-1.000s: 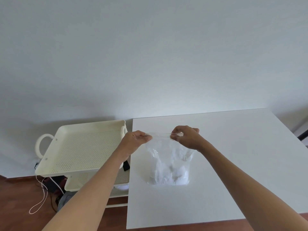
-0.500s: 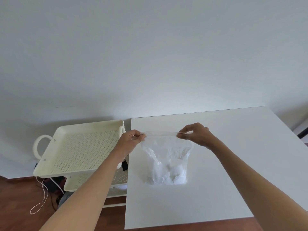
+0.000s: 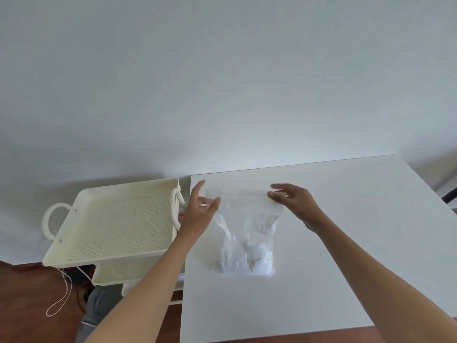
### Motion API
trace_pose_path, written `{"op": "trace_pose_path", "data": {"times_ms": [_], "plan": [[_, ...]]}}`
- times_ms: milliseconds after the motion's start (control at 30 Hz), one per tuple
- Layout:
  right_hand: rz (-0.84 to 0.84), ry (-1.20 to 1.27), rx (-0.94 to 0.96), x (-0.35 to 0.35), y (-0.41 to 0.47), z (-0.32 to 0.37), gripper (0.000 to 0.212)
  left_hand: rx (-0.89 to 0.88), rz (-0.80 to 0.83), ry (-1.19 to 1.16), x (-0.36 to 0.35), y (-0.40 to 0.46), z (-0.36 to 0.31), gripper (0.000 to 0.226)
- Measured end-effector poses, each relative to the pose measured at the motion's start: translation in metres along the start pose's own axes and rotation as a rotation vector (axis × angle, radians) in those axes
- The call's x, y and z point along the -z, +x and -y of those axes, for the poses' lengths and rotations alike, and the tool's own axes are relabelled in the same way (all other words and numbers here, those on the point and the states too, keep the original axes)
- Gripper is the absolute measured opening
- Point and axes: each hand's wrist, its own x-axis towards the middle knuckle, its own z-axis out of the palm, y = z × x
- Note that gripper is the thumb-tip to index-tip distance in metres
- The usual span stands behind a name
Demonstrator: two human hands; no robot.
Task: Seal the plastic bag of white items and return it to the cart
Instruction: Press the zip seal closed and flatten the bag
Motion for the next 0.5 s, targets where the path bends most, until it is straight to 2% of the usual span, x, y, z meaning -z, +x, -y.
{"op": "trace_pose_path", "data": {"times_ms": [67, 133, 300, 500], "plan": [[0.012, -0.005, 0.022, -0.004, -0.002, -0.009, 0.080, -0.088, -0.004, 0.130, -0.010, 0.002, 0.008, 0.086], [0.034, -0.097, 0.075, -0.012, -0.001, -0.023, 0.096, -0.171, 0.024, 0.258, -0.017, 0.005, 0.018, 0.090], [-0.016, -0.254, 0.203, -0.026, 0.003, -0.052, 0.109, -0.174, 0.049, 0.373, -0.033, 0.015, 0.034, 0.086], [-0.029, -0.418, 0.296, -0.042, 0.012, -0.072, 0.101, -0.158, 0.065, 0.362, -0.046, 0.030, 0.051, 0.090]]}}
